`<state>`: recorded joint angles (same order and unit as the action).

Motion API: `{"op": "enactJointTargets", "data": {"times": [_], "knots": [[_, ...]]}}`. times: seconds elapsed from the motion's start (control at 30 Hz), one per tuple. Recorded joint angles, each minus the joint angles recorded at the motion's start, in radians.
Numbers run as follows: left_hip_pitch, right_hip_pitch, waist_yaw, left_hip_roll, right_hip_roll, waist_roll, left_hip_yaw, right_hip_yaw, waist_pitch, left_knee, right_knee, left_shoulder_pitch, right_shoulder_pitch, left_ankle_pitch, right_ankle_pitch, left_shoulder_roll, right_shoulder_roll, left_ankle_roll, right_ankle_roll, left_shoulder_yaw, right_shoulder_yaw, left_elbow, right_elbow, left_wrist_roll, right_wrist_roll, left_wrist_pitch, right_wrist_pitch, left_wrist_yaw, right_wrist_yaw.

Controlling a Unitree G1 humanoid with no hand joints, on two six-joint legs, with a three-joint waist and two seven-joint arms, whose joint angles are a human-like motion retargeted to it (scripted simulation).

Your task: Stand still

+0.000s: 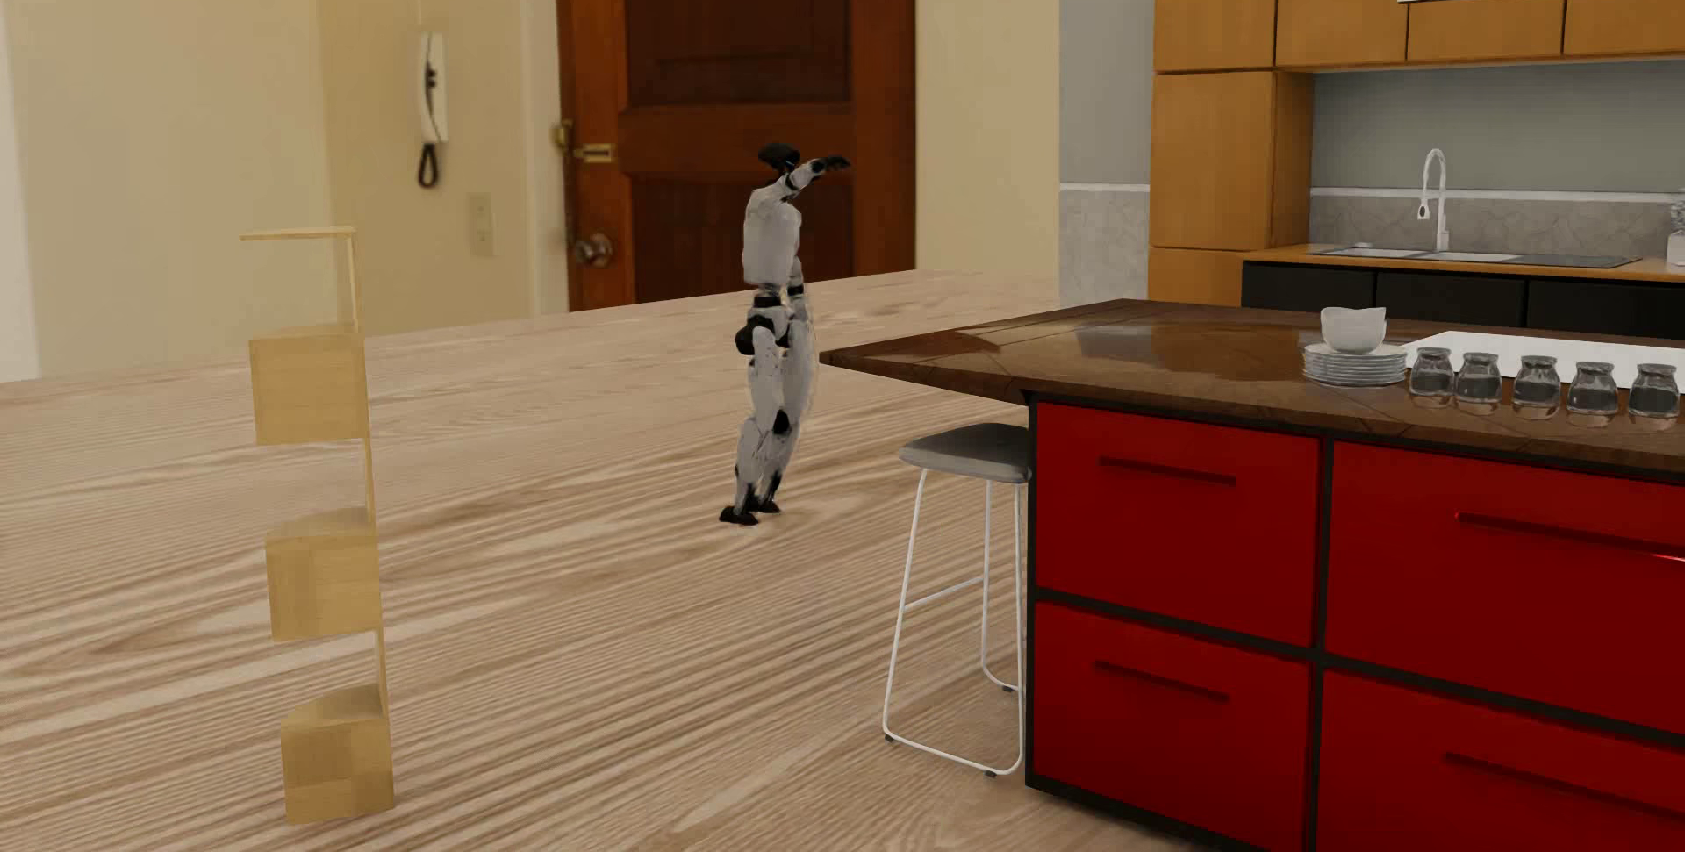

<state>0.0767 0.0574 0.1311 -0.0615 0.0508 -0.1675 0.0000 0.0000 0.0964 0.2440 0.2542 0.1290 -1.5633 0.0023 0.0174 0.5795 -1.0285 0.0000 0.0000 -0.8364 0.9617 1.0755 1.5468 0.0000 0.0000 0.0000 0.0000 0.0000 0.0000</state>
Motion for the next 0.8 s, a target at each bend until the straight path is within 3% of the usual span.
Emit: {"op": "enactJointTargets", "data": {"times": [0.07,0.23,0.4,0.47,0.53,0.63,0.8], "knots": [[-0.001,0.001,-0.043,0.003,0.002,0.012,0.0,0.0,-0.007,0.002,-0.003,0.013,0.068,-0.005,0.008,-0.016,0.028,0.0,0.0,-0.026,0.0,0.001,0.0,0.0,0.0,0.0,0.0,0.0,0.0],[0.01,0.003,-0.118,0.009,0.004,0.059,0.0,0.0,-0.012,-0.017,-0.004,-0.062,0.462,0.003,0.01,-0.053,0.193,0.0,0.0,-0.139,0.0,0.069,-0.032,0.0,0.0,0.0,0.0,0.0,0.0],[0.019,0.001,-0.121,0.008,-0.001,0.141,0.0,0.0,-0.009,-0.033,0.0,-0.131,0.866,0.024,0.0,-0.128,0.406,0.0,0.0,0.018,0.0,0.015,-0.051,0.0,0.0,0.0,0.0,0.0,0.0],[0.018,-0.001,-0.144,0.005,-0.006,0.175,0.0,0.0,-0.006,-0.041,-0.001,-0.139,1.0,0.032,-0.004,-0.156,0.481,0.0,0.0,0.02,0.0,-0.003,-0.068,0.0,0.0,0.0,0.0,0.0,0.0],[0.015,-0.006,-0.165,0.001,-0.01,0.202,0.0,0.0,-0.003,-0.045,0.001,-0.153,1.102,0.038,-0.007,-0.178,0.548,0.0,0.0,-0.051,0.0,0.016,-0.054,0.0,0.0,0.0,0.0,0.0,0.0],[0.012,-0.008,-0.184,-0.007,-0.017,0.226,0.0,0.0,-0.003,-0.044,0.001,-0.145,1.282,0.041,-0.011,-0.194,0.582,0.0,0.0,-0.089,0.0,0.016,-0.15,0.0,0.0,0.0,0.0,0.0,0.0],[0.0,-0.017,-0.191,-0.019,-0.02,0.229,0.0,0.0,-0.013,-0.016,0.007,-0.106,1.521,0.01,-0.021,-0.185,0.603,0.0,0.0,-0.064,0.0,0.035,-0.341,0.0,0.0,0.0,0.0,0.0,0.0]]}}
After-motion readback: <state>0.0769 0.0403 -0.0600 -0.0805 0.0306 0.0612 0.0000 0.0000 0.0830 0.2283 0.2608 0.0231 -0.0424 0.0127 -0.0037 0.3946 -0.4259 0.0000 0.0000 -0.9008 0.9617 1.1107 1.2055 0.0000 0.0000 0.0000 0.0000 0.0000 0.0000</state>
